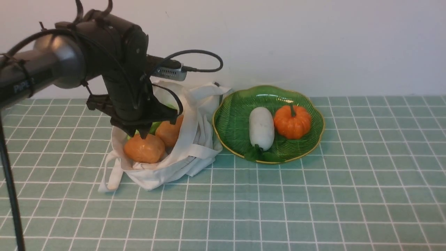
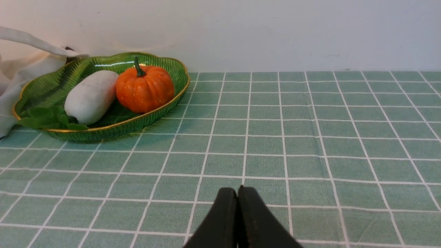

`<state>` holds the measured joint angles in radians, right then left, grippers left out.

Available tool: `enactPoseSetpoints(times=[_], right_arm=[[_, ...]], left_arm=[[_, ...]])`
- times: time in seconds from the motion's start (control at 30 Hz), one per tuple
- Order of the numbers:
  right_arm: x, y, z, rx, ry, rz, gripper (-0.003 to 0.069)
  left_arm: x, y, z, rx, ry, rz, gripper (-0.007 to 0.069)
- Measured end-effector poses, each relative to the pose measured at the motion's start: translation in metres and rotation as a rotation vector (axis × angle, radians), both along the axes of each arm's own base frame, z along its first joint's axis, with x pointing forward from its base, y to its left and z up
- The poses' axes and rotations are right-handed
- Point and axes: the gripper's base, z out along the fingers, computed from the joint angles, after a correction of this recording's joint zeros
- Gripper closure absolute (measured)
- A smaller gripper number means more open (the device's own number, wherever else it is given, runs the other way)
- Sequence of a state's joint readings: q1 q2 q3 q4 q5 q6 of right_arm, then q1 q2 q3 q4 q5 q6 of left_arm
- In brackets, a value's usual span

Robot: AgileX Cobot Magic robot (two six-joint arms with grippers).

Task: Take vegetables from cloth bag on blue coffee tablecloth place on plate.
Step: 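Reach into the cloth bag and grasp the potato inside with the left gripper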

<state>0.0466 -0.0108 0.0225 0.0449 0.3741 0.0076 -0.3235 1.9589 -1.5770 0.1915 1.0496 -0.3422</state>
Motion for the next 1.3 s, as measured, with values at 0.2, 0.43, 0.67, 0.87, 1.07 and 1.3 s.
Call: enactPoseSetpoints(times=[0.2,0.43,0.67,0.87,1.07,1.3], right_arm=[[0.000,0.000,0.000,0.000,0.000,0.000,0.0675],[0.000,0.000,0.000,0.000,0.000,0.000,0.0675],[0.000,0.000,0.000,0.000,0.000,0.000,0.0675],[0.000,0.000,0.000,0.000,0.000,0.000,0.0675],[0.000,0.000,0.000,0.000,0.000,0.000,0.0675],[0.000,0.000,0.000,0.000,0.000,0.000,0.0675]], left_arm=[[0.007,0.002,-0.018,-0.045,0.000,0.231,0.0069],[0.011,0.007,-0.017,-0.098,-0.048,0.420,-0.0036],[0.019,0.004,-0.019,-0.180,-0.121,0.521,0.0031],[0.022,0.003,-0.035,-0.186,-0.100,0.601,0.0064],[0.025,0.003,-0.053,-0.178,-0.073,0.666,0.0073],[0.027,0.001,-0.059,-0.167,-0.063,0.651,0.0104]])
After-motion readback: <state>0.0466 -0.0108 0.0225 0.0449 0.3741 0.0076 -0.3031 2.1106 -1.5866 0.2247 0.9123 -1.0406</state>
